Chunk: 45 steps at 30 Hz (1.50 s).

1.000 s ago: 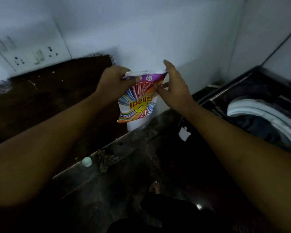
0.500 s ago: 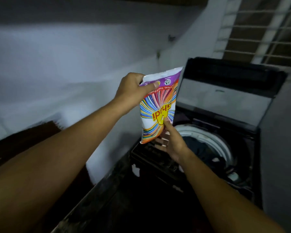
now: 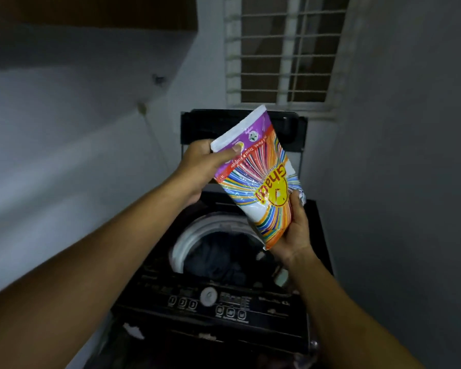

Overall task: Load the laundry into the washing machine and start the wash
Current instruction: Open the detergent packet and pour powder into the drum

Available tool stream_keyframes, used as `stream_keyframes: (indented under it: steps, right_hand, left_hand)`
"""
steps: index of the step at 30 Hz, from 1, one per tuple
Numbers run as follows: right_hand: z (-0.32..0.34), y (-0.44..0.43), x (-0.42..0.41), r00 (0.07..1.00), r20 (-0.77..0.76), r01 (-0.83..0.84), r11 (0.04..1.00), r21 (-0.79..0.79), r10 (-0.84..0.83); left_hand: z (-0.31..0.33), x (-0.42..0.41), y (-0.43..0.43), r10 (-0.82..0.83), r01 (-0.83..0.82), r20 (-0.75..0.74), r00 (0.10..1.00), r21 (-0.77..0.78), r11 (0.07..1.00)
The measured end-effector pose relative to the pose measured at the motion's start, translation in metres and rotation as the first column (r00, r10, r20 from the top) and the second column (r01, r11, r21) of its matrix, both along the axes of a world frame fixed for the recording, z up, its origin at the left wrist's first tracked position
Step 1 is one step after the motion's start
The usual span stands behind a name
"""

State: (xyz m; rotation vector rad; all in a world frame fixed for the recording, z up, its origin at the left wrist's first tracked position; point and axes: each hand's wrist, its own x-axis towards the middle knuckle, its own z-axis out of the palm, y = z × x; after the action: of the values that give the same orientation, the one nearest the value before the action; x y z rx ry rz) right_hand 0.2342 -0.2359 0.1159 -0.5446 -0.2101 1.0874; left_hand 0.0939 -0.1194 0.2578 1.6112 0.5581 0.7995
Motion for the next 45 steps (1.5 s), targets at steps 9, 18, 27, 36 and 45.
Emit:
stream_keyframes:
  steps: [9, 18, 27, 36, 45]
  right_hand:
    - [-0.02, -0.099, 0.029, 0.964, 0.106, 0.262, 0.942, -0.208, -0.245]
    - [-0.042, -0.167, 0.032, 0.845, 0.303, 0.528, 0.777, -0.342, -0.441]
    - [-0.059, -0.192, 0.014, 0.671, 0.439, 0.737, 0.473, -0.483, -0.598]
    - [-0.068, -0.187, 0.007, 0.608, 0.493, 0.78, 0.352, -0.518, -0.622]
    - [-0.07, -0.187, 0.013, 0.601, 0.575, 0.789, 0.297, -0.537, -0.556]
  left_hand:
    - [-0.061, 0.06, -0.009, -0.318, 0.304, -0.206, 0.925, -0.098, 0.948]
    - [-0.133, 0.109, -0.021, -0.568, 0.536, -0.358, 0.741, -0.192, 0.822]
    - [-0.196, 0.139, -0.033, -0.692, 0.643, -0.398, 0.602, -0.272, 0.716]
    - [-0.211, 0.157, -0.029, -0.74, 0.688, -0.412, 0.532, -0.3, 0.661]
    - [-0.233, 0.164, -0.022, -0.747, 0.71, -0.47, 0.471, -0.3, 0.637]
